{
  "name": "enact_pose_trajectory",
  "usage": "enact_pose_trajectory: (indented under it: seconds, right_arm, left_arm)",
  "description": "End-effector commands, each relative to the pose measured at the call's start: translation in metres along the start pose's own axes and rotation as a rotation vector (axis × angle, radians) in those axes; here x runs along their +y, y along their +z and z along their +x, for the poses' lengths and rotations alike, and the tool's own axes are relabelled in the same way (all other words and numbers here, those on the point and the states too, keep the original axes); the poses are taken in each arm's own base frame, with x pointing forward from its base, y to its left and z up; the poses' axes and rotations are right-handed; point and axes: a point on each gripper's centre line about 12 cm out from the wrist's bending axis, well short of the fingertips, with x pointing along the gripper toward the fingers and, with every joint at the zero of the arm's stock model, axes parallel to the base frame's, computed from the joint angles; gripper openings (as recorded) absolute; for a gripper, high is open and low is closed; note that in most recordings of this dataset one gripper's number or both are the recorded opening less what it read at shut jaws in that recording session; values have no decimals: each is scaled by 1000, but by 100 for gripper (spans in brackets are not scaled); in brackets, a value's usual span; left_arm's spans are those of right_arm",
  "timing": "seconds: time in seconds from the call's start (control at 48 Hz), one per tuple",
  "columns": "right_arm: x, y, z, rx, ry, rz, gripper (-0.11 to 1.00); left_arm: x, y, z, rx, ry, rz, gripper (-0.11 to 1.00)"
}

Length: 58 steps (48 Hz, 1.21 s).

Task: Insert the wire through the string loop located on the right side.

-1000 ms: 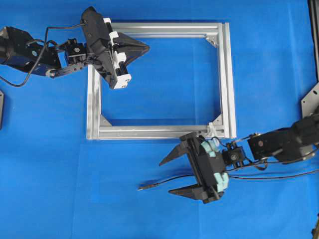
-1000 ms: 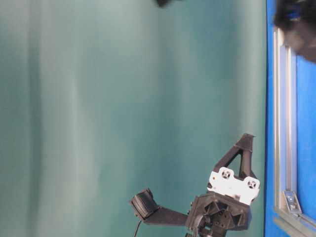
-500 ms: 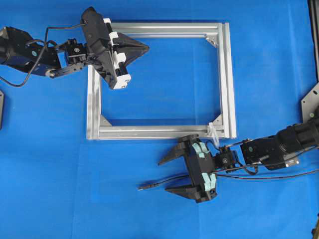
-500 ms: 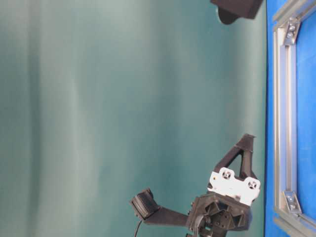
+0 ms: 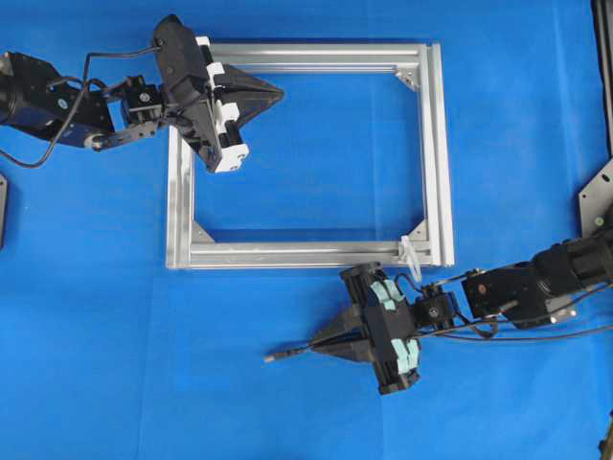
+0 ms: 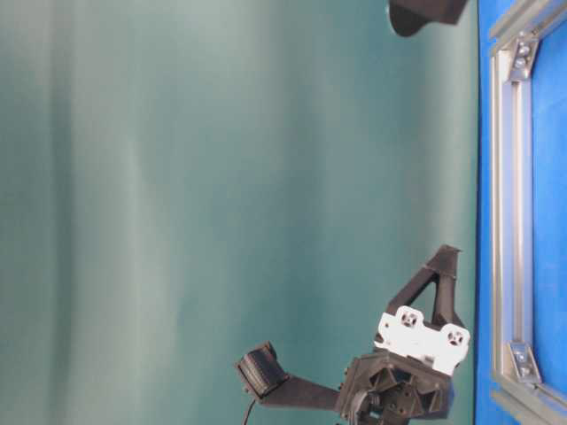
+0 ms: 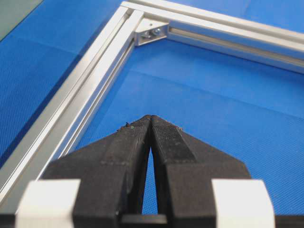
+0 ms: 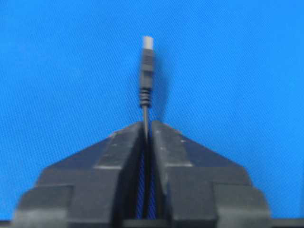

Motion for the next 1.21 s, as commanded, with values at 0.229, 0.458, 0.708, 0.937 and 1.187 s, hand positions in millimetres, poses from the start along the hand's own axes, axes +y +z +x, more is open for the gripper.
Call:
enact_pose_trajectory:
  seconds: [0.229,0.458,0.708,0.937,1.187]
  right_arm:
    - [4,10,0,-34,12,-2,-4]
    - [7,25,-7,-55,18,5,-4]
    - [12,55,-20,-52,27,-6,-4]
    - [14,76,-31,-54,30,-16,-4]
    - [14,74,-31,-44,30,-17,-4]
  left_arm:
    - [-1,15,-2,-43,-6,-4,0]
    - [-1,16,-2,-46,-6,-6,0]
    - [-1,16,-2,-44,-6,-9,0]
    - [-1,16,-2,-44,-6,-11,0]
    - [-1,16,-2,-46,-6,-11,0]
